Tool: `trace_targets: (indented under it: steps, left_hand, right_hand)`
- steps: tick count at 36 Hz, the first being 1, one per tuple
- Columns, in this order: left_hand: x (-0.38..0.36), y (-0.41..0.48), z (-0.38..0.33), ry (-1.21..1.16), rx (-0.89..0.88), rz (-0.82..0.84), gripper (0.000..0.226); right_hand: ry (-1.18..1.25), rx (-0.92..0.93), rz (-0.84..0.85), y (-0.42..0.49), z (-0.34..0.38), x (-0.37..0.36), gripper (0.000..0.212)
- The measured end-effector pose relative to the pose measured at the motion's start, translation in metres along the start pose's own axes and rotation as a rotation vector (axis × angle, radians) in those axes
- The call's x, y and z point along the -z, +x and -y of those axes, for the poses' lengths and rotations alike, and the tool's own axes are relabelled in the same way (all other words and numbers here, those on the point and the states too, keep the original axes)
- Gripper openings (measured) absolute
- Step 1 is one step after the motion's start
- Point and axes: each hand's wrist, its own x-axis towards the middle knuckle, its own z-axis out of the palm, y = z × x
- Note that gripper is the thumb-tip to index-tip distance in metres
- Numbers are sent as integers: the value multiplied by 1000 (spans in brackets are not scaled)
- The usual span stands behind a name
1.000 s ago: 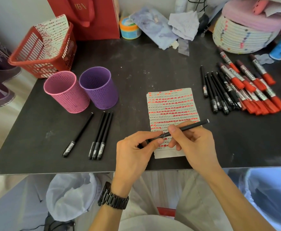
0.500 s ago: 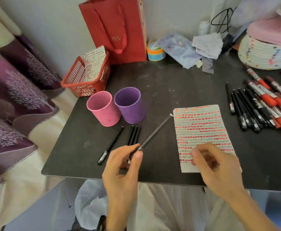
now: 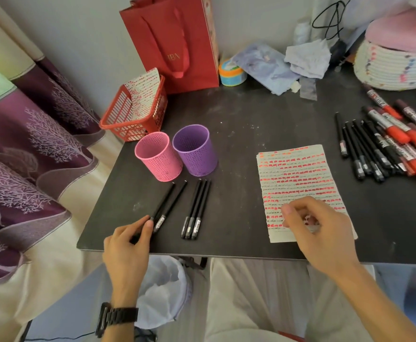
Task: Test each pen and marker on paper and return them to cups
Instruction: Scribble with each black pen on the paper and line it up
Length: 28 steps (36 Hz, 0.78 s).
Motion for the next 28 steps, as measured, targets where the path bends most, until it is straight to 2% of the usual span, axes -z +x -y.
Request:
trace_targets:
  steps: [5, 9, 13, 19, 21, 24, 28]
  left_hand:
    - [-10, -2, -13, 4, -6, 41, 24]
    - [-17, -9, -21, -14, -4, 63, 16]
    - [-21, -16, -29, -7, -16, 87, 13]
    - [-24, -17, -35, -6, -44, 83, 16]
    - [-26, -13, -40, -20, -55, 89, 23]
    - [-30, -5, -51, -39, -99, 171, 31]
    - [-33, 3, -58, 30, -112, 249, 29]
  right_hand:
    - [19, -13, 4, 0, 0, 1, 31]
    - [22, -23, 13, 0, 0, 2, 33]
    - [12, -42, 16, 0, -1, 1, 24]
    - [14, -44, 6, 0, -1, 1, 32]
    - [16, -45, 11, 0, -1, 1, 32]
    - [2, -48, 17, 0, -1, 0, 31]
    - [13, -50, 13, 0, -1, 1, 36]
